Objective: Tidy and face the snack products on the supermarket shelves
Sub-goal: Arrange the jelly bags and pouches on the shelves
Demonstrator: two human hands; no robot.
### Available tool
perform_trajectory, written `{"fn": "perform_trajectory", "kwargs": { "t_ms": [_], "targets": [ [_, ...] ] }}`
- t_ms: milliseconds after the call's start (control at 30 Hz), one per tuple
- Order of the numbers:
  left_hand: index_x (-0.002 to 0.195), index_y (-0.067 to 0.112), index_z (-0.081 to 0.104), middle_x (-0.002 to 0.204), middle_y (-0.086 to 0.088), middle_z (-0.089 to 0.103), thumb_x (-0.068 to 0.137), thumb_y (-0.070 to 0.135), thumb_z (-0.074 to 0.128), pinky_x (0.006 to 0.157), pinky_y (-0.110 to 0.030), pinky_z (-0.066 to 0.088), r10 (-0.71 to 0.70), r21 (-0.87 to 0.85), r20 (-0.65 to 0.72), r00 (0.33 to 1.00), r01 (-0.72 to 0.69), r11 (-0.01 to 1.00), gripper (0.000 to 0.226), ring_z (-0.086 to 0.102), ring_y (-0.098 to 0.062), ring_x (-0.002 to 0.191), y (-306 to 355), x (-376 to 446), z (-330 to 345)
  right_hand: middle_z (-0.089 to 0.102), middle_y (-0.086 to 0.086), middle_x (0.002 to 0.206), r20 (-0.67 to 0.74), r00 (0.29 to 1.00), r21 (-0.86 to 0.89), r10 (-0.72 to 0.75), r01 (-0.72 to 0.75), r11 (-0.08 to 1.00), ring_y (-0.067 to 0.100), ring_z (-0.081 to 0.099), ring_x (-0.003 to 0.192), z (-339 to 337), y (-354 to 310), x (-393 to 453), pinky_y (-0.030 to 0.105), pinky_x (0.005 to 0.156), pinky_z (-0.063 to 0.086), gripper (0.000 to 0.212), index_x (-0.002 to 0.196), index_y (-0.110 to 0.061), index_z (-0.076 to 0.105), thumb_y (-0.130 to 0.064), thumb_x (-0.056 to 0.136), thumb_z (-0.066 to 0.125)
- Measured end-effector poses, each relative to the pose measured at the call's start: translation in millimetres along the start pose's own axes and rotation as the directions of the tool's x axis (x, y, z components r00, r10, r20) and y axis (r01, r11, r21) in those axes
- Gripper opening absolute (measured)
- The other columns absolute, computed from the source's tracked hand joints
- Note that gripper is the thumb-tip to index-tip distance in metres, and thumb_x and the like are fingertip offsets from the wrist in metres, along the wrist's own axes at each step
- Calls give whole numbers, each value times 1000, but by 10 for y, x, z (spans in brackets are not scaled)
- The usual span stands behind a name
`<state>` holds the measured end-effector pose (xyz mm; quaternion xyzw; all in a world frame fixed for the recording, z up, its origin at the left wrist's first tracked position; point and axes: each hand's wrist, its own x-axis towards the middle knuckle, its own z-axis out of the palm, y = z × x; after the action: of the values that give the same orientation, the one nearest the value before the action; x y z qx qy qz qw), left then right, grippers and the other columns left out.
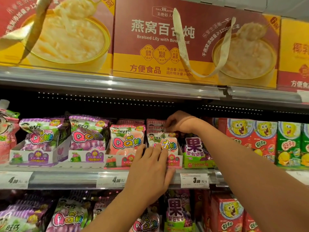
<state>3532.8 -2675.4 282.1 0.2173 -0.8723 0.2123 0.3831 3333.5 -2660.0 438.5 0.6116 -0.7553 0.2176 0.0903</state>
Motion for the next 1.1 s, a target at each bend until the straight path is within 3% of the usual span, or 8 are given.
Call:
{"fn": "perform_trajectory", "kwargs": {
  "t_ms": [133, 267, 400, 500, 600, 700, 867, 1100],
  "targets": [
    [132, 21, 50, 142, -2, 52, 96, 64, 12, 119, -51, 17, -10, 21, 51, 999, 9, 1000, 68, 51, -26, 124, 18, 63, -43, 65, -10, 100, -83, 996, 82, 36, -29, 996, 7, 61, 81, -11, -16, -83, 18, 51, 48, 18, 111, -22, 73, -26, 94, 70],
    [131, 23, 53, 140, -2, 54, 96, 63, 14, 118, -50, 20, -22, 28, 48, 999, 21, 999, 65, 53, -25, 121, 36, 78, -43, 72, -6, 104, -159, 987, 95, 16, -1, 995, 13, 68, 91, -45, -27, -233, 12, 55, 48, 19, 107, -26, 74, -28, 89, 76],
    [139, 20, 51, 149, -3, 49, 98, 59, 25, 118, -50, 25, -22, 13, 13, 1000, 21, 1000, 63, 49, -25, 130, 66, 50, -79, 68, -4, 121, -64, 998, -232, -29, 13, 973, 15, 62, 106, -15, -96, -442, 27, 86, 51, 30, 119, -27, 71, -37, 91, 72],
    [137, 20, 55, 148, -2, 50, 98, 52, 38, 119, -51, 28, 21, -54, -97, 995, -26, 998, 53, 47, -25, 134, 10, -11, -146, 67, -2, 122, -302, 952, -232, -54, -18, 973, 23, 60, 115, 8, -172, -669, 41, 92, 54, 34, 126, -29, 65, -40, 93, 64],
    [133, 16, 60, 144, -4, 54, 97, 40, 47, 115, -49, 32, 51, -87, -261, 964, -76, 993, 45, 50, -28, 132, -166, -188, -208, 69, -7, 105, -510, 842, -160, -176, 108, 981, 17, 66, 97, 240, -347, -1017, 38, 79, 56, 20, 111, -28, 68, -34, 93, 61],
    [132, 11, 60, 146, -6, 52, 95, 32, 50, 110, -46, 36, 10, -72, -351, 936, -37, 997, 44, 49, -30, 131, -447, -500, -247, 68, -5, 106, -518, 792, -183, -323, 266, 946, 19, 63, 99, 714, -608, -1385, 38, 78, 55, 18, 106, -22, 70, -30, 91, 65],
    [140, 11, 53, 153, -8, 45, 95, 32, 56, 108, -48, 39, -122, 45, -261, 958, 139, 989, 50, 48, -33, 132, -967, -1125, -296, 68, 6, 120, -501, 741, -219, -447, 392, 894, 30, 63, 110, 1479, -1055, -1717, 44, 92, 53, 33, 115, -15, 70, -22, 83, 73],
    [142, 18, 51, 151, -8, 43, 96, 44, 51, 106, -50, 39, -284, 146, -152, 947, 306, 941, 52, 47, -36, 131, -1826, -1781, -399, 61, 11, 133, -429, 829, -230, -358, 283, 931, 35, 55, 127, 2008, -1518, -1727, 58, 108, 42, 52, 132, -16, 63, -28, 82, 74]
  ]
}}
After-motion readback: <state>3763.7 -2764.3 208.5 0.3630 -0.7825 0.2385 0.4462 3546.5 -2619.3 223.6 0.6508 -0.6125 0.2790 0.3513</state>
